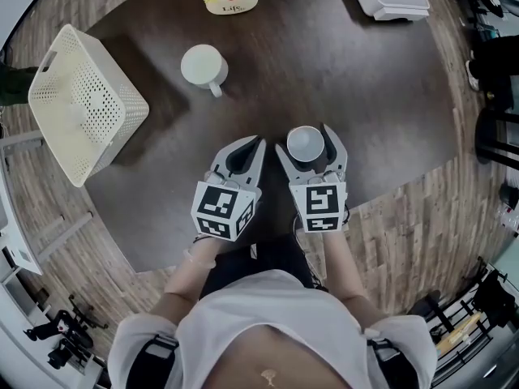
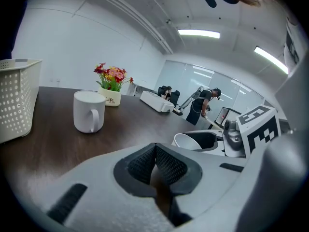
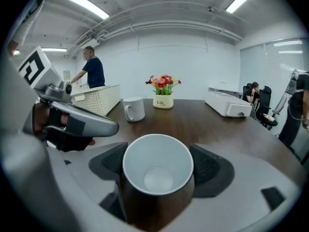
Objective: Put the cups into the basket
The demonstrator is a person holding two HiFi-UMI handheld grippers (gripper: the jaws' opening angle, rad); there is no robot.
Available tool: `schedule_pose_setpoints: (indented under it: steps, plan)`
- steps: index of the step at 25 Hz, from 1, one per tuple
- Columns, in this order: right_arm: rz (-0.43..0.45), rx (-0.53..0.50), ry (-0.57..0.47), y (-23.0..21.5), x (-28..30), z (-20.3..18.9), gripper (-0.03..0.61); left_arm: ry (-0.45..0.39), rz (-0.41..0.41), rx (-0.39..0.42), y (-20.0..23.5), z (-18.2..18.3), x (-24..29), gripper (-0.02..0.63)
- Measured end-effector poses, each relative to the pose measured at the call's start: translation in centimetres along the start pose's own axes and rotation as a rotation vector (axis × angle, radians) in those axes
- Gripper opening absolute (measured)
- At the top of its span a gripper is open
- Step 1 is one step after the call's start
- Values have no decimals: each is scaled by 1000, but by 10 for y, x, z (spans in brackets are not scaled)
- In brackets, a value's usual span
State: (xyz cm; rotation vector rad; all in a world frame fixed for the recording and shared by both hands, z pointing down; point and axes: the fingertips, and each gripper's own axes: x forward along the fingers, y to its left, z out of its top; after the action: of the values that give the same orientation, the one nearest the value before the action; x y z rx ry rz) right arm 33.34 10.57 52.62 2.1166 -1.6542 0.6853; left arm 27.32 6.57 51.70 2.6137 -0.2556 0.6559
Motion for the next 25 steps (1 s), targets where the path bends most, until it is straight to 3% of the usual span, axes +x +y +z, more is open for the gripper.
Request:
schedule_pose_setpoints:
  steps: [25]
  plan:
    - [50,-25,-67,18,-11,21,394,-47,43,-10,6,7,-22,11]
